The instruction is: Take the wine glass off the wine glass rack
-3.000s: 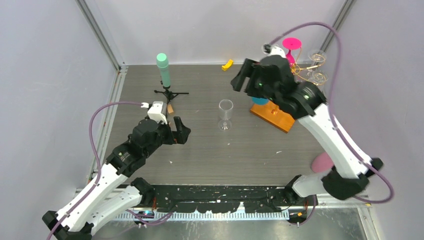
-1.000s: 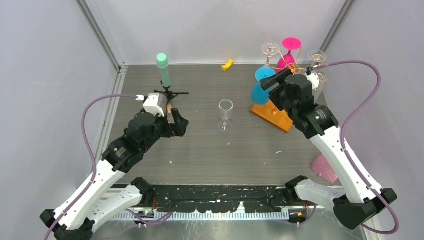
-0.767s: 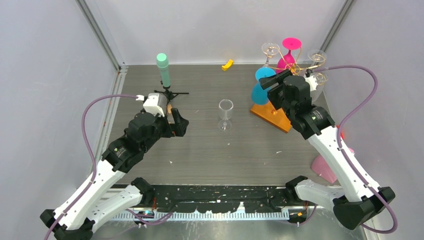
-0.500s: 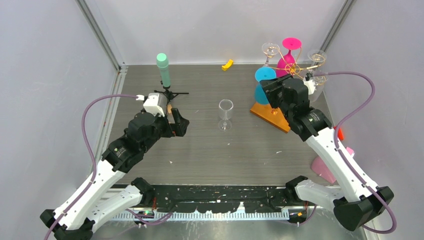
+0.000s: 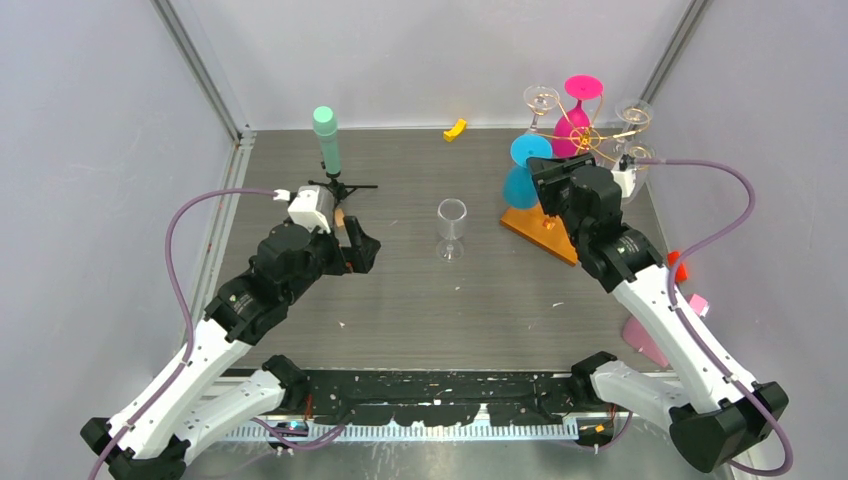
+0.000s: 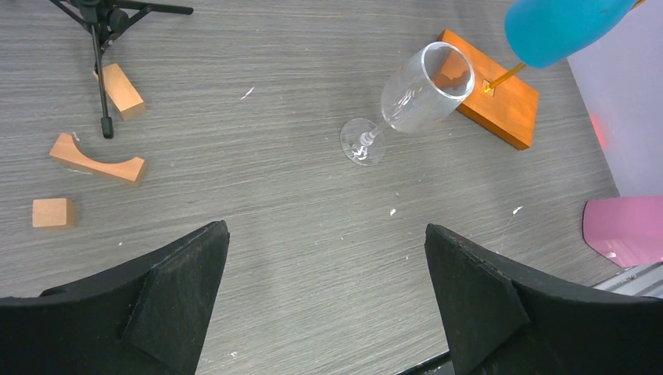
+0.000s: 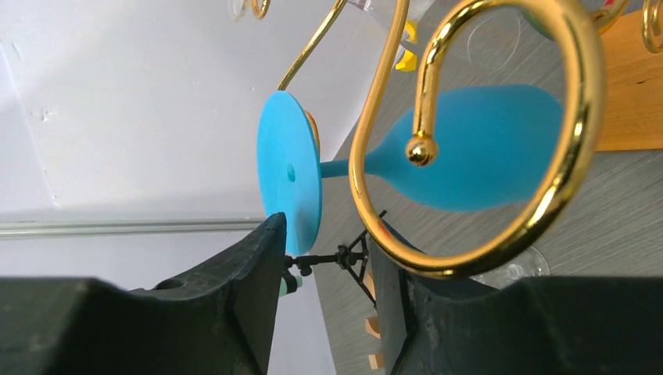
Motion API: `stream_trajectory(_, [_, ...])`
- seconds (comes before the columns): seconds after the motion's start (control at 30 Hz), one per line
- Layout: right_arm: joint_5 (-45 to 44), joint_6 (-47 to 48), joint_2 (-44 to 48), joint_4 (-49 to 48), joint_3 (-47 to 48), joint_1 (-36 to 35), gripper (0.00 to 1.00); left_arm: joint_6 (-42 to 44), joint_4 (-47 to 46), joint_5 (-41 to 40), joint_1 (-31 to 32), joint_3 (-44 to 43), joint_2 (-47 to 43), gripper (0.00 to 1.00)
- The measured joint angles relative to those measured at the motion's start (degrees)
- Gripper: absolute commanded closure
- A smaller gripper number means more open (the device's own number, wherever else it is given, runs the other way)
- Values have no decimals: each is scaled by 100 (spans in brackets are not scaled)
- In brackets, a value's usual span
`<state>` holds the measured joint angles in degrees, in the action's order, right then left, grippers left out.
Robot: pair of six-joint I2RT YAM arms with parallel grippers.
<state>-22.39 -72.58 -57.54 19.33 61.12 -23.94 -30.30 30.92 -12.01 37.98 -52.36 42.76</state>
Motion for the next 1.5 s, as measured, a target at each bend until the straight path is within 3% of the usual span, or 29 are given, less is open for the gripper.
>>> stream_trajectory(0.5, [83,-332,-133,-575,-90,39,99,-105,-24,11,0,0,0,0])
stream_trajectory(1.5, [313,-382,-450,-1287,308,153,100,-76,-201,63,0,48,-142,0])
